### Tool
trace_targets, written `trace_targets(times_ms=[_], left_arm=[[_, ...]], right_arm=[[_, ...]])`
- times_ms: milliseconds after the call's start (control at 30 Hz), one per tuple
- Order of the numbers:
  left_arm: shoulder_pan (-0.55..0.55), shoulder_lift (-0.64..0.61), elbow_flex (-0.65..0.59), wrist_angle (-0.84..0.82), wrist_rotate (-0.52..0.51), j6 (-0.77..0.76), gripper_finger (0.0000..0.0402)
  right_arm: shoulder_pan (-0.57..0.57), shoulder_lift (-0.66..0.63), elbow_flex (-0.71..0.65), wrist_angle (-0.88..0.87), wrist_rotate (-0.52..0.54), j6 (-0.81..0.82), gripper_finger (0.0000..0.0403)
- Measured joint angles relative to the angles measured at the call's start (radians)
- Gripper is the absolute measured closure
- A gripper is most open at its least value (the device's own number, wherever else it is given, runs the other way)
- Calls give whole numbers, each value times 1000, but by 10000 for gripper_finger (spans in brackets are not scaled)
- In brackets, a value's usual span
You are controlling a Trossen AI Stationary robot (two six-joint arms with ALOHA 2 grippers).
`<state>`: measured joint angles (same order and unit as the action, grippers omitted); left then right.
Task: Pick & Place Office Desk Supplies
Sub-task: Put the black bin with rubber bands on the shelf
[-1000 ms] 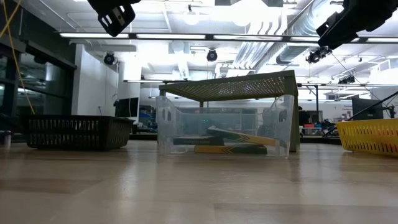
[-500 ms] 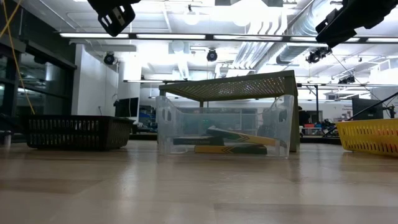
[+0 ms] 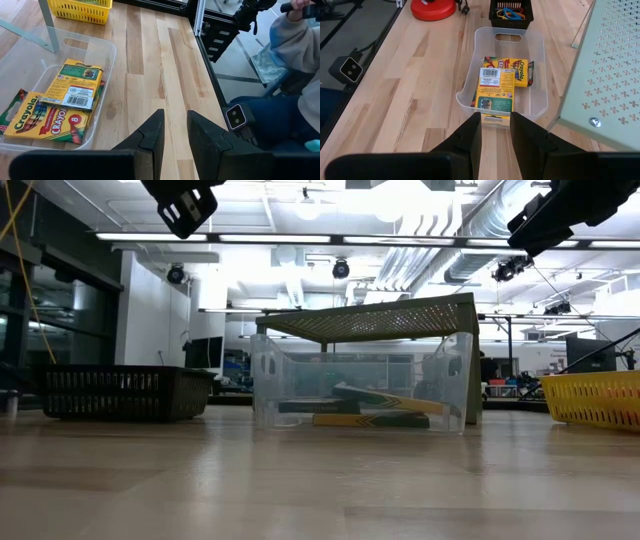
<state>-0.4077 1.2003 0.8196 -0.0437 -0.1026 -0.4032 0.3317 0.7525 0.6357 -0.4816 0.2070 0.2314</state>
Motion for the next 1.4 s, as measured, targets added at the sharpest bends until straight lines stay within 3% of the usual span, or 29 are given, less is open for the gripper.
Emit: trace_targets(times_ms=[1100, 1267, 1400], left_arm=[[2, 0, 0, 33, -16, 10, 324], [7, 0, 0, 12, 0, -58, 324], [20, -5, 0, -28, 10, -231, 324]], right_arm=[[0, 0, 0, 0, 0, 0, 312], [0, 0, 0, 0, 1, 0, 312], [0, 0, 0, 0, 1, 0, 312]])
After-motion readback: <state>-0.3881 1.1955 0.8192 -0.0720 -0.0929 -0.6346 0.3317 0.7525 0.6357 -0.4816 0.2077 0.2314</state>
